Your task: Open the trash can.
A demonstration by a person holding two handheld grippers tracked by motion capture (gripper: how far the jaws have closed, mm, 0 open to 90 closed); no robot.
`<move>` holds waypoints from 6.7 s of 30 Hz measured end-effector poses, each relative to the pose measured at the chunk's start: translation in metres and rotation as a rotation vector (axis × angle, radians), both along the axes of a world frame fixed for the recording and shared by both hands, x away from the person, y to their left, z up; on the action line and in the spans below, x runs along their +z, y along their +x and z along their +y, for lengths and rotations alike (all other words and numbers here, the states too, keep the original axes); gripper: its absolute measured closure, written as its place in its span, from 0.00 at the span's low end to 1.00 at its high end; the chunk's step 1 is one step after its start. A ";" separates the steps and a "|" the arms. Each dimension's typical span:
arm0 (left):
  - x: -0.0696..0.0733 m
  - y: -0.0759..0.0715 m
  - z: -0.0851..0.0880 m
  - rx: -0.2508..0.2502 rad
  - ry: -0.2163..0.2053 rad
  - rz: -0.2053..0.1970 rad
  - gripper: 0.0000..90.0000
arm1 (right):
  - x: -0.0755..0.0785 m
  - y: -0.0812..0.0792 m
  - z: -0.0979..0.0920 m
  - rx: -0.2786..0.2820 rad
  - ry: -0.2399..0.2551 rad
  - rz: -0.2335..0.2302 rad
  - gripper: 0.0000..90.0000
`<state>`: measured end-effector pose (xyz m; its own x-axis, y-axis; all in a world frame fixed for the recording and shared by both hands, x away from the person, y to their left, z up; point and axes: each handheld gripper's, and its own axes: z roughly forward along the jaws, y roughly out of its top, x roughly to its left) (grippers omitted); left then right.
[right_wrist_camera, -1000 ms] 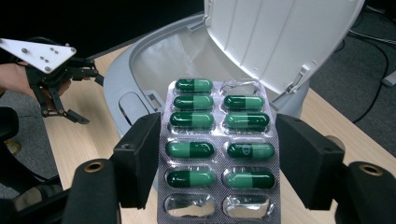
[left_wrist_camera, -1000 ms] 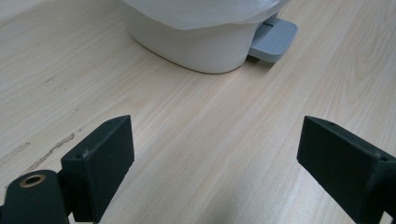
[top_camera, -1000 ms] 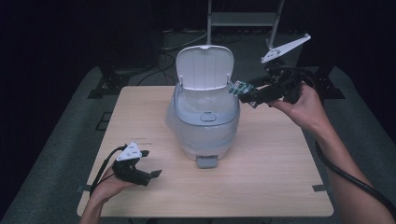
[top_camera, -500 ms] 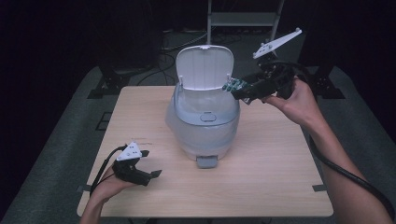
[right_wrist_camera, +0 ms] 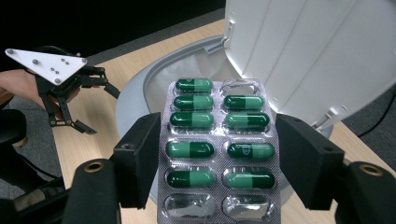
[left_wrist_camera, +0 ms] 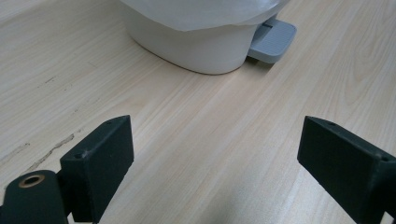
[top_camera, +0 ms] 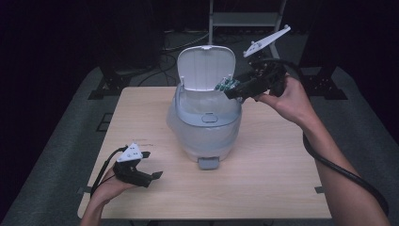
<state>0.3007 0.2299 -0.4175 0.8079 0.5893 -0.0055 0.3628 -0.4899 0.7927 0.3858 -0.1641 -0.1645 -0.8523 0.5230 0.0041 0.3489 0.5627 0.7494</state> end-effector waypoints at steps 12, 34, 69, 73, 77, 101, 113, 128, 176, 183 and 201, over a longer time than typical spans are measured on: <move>0.000 0.000 0.000 -0.002 0.000 0.000 0.11 | -0.001 0.007 0.015 0.027 0.003 0.003 0.36; 0.000 0.000 0.001 -0.005 -0.003 0.004 0.11 | -0.013 0.023 0.039 0.059 -0.014 0.019 0.36; -0.001 0.001 0.003 -0.004 -0.009 0.010 0.11 | -0.025 0.042 0.042 0.066 -0.014 0.026 0.39; -0.001 0.001 0.003 -0.004 -0.006 0.011 0.11 | -0.025 0.041 0.033 0.065 -0.016 0.031 0.46; -0.001 0.001 0.003 -0.003 -0.005 0.011 0.11 | -0.024 0.039 0.023 0.058 -0.008 0.034 0.53; -0.003 0.002 0.006 0.009 -0.014 0.019 0.11 | -0.028 0.043 -0.023 0.018 0.014 0.088 0.91; -0.002 0.002 0.008 0.012 -0.018 0.016 0.11 | -0.033 0.056 -0.039 -0.021 0.030 0.112 0.94; -0.001 0.003 0.011 0.018 -0.023 0.015 0.11 | -0.033 0.075 -0.049 -0.066 0.037 0.125 0.94; -0.001 0.003 0.015 0.023 -0.030 0.011 0.11 | 0.011 0.134 -0.035 -0.183 0.065 0.087 0.94; -0.001 0.002 0.017 0.026 -0.031 0.012 0.11 | 0.014 0.138 -0.025 -0.167 0.079 0.082 0.94; -0.002 0.002 0.016 0.024 -0.026 0.016 0.11 | 0.019 0.127 -0.019 -0.096 0.118 0.086 0.98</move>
<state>0.3031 0.2457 -0.4196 0.7934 0.6078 -0.0337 0.3868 -0.4607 0.7988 0.5130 -0.1828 -0.1450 -0.7924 0.5936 0.1408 0.4625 0.4340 0.7732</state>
